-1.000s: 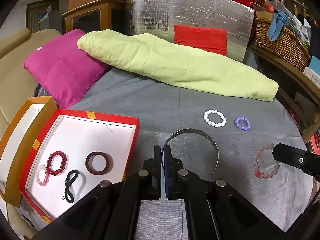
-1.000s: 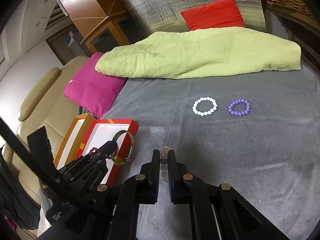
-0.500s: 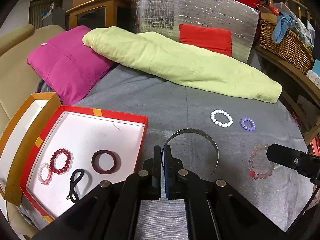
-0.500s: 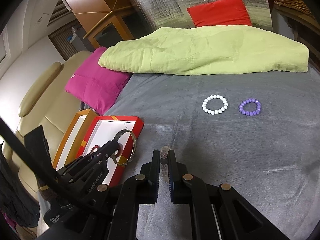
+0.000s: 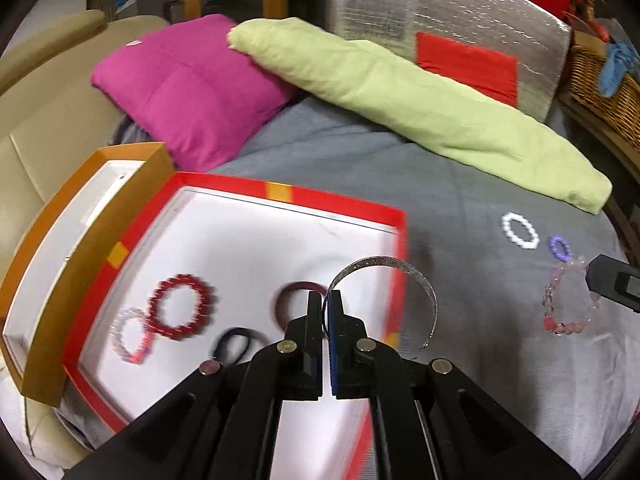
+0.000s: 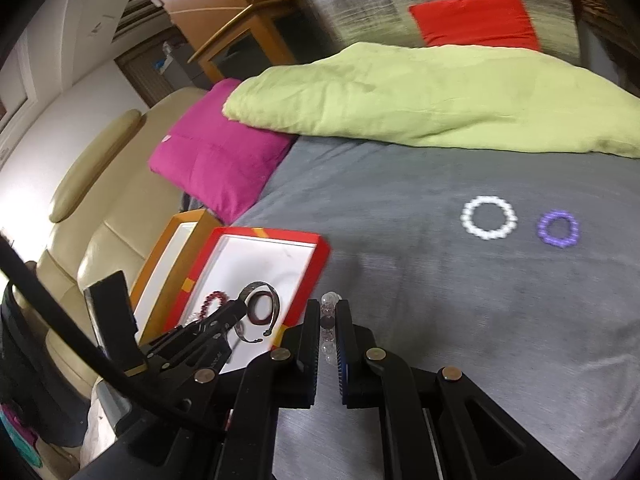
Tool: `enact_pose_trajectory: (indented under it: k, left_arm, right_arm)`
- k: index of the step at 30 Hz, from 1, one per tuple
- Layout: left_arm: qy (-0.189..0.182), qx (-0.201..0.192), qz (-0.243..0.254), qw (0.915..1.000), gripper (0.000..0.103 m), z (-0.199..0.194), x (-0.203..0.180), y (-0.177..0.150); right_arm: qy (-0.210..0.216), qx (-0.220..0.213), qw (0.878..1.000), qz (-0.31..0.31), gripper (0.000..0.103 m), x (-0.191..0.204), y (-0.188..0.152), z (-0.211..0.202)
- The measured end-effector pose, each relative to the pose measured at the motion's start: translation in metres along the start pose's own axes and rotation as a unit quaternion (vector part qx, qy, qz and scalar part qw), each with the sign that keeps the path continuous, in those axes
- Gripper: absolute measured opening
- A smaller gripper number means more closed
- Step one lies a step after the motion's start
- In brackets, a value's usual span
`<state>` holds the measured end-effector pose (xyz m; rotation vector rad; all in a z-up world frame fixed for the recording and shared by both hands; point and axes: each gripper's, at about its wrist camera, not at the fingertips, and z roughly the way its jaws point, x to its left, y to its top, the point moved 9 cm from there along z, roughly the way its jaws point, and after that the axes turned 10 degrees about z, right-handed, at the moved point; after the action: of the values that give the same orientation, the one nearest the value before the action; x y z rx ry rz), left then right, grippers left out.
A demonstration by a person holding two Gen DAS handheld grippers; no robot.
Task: Organize jewelry
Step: 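Carry the silver bangle with the left gripper while the right carries the pink-white bracelet to the tray, then lower the silver bangle into the tray while the right lowers the pink-white bracelet beside it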
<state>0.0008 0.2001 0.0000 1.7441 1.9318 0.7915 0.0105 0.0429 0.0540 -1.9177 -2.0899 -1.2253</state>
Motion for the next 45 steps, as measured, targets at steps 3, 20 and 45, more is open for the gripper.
enact_pose_trajectory:
  k: [3, 20, 45]
  left_arm:
    - [0.013, 0.004, -0.004, 0.9999, 0.003, 0.003, 0.019, 0.000]
    - [0.047, 0.022, -0.035, 0.9981, 0.003, 0.023, 0.096, 0.006]
    - [0.048, 0.057, -0.044, 0.9963, 0.003, 0.065, 0.111, 0.007]
  right_arm:
    - [0.012, 0.007, 1.000, -0.007, 0.008, 0.016, 0.001, 0.012]
    - [0.051, 0.044, 0.997, -0.036, 0.008, 0.092, 0.006, 0.084]
    - [0.059, 0.086, 0.994, 0.010, 0.008, 0.091, 0.013, 0.168]
